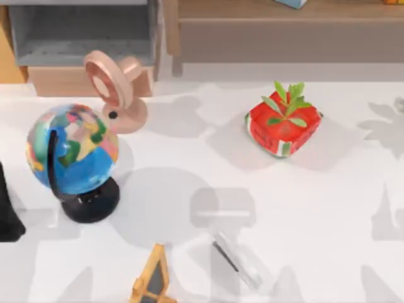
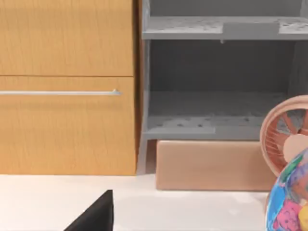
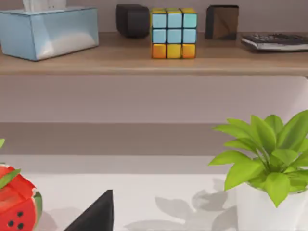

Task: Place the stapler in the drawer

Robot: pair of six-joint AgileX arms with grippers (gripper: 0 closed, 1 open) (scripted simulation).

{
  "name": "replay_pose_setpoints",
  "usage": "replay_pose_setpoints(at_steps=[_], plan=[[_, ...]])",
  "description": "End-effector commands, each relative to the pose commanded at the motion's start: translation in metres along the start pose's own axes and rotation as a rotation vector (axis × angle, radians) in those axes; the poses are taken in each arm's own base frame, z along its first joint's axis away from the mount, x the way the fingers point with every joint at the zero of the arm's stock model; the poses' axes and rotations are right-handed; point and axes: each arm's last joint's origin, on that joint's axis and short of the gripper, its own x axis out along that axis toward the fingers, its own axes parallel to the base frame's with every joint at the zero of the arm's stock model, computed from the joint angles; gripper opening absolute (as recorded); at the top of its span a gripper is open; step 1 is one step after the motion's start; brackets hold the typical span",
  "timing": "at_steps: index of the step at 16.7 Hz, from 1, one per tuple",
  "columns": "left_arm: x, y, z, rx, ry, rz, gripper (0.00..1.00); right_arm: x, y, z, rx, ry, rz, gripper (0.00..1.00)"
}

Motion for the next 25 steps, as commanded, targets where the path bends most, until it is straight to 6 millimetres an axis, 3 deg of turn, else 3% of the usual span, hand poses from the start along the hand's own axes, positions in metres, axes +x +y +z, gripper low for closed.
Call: replay_pose_setpoints(at_steps=[6, 9, 12, 16, 19, 22, 25], plan=[[0.004, 0.0, 0.011, 0.066, 0.012, -0.02, 1.0, 0.0, 0.0, 0.0, 0.0, 0.0, 0.0, 1.0], [0.016, 0.002, 0.03, 0.181, 0.023, -0.039, 1.0, 0.0, 0.0, 0.0, 0.0, 0.0, 0.0, 1.0], [0.039, 0.007, 0.054, 0.338, 0.027, -0.053, 1.0, 0.0, 0.0, 0.0, 0.0, 0.0, 0.0, 1.0], [0.094, 0.023, 0.081, 0.592, 0.019, -0.063, 1.0, 0.0, 0.0, 0.0, 0.0, 0.0, 0.0, 1.0], [0.147, 0.044, 0.086, 0.8, 0.006, -0.064, 1.0, 0.0, 0.0, 0.0, 0.0, 0.0, 0.0, 1.0], [0.202, 0.072, 0.071, 1.008, -0.008, -0.06, 1.0, 0.0, 0.0, 0.0, 0.0, 0.0, 0.0, 1.0], [0.247, 0.104, 0.039, 1.202, -0.018, -0.05, 1.0, 0.0, 0.0, 0.0, 0.0, 0.0, 0.0, 1.0]])
